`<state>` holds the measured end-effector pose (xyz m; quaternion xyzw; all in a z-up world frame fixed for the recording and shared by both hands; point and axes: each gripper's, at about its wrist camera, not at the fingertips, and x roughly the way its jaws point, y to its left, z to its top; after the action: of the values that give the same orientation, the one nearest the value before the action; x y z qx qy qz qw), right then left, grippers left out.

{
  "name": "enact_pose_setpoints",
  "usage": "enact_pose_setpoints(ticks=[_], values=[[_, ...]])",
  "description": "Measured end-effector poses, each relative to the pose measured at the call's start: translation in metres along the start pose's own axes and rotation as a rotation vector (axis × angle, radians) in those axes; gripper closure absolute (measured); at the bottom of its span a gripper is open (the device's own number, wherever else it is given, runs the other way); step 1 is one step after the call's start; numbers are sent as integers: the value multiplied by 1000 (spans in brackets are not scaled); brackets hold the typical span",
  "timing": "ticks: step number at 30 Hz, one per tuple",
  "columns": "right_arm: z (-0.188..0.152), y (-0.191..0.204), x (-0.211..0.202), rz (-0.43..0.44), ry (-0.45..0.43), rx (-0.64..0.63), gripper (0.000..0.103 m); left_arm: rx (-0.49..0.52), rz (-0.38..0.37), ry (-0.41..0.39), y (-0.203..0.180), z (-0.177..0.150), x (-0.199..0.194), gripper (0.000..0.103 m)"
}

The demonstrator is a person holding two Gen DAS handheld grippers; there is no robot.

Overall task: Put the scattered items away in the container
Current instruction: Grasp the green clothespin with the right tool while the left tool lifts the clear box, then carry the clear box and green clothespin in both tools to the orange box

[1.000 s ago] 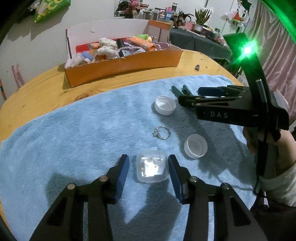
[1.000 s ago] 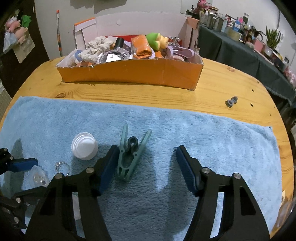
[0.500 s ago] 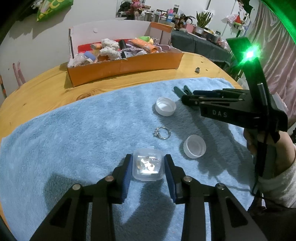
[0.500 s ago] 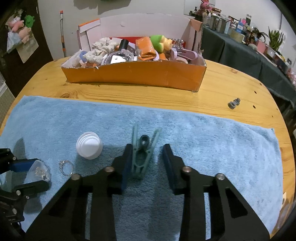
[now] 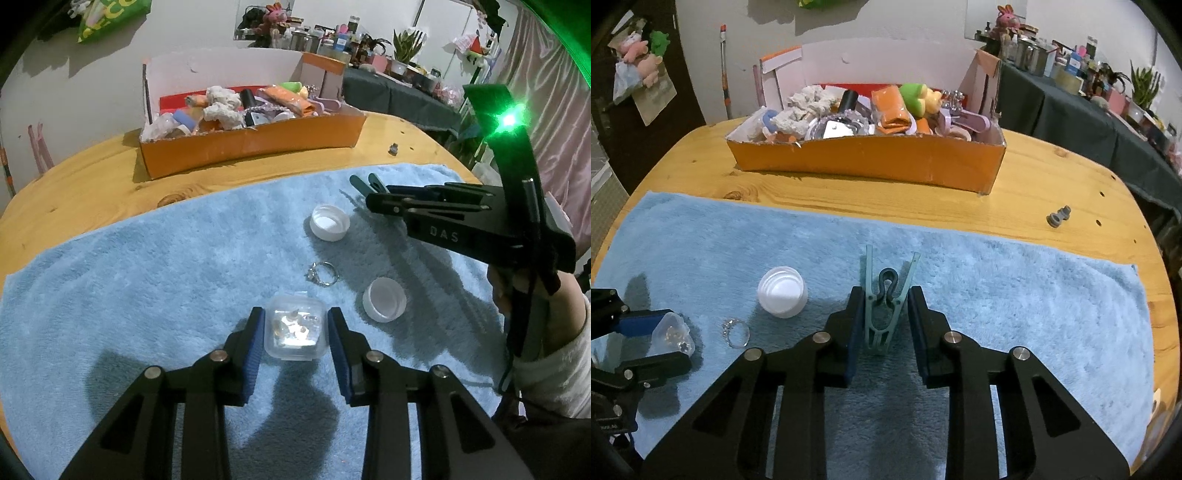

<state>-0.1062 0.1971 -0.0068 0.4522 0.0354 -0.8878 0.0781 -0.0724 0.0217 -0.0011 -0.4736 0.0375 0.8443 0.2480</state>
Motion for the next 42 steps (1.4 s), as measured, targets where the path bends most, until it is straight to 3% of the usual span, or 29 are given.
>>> enact_pose_setpoints(ticks=[17,42], values=[[18,-4,-22,17,-41,-14,80,-10,21,-41,2,24,-13,67],[102,-28,-5,36,-71,-44,80,-69,121,-133,50,130,-10,67]])
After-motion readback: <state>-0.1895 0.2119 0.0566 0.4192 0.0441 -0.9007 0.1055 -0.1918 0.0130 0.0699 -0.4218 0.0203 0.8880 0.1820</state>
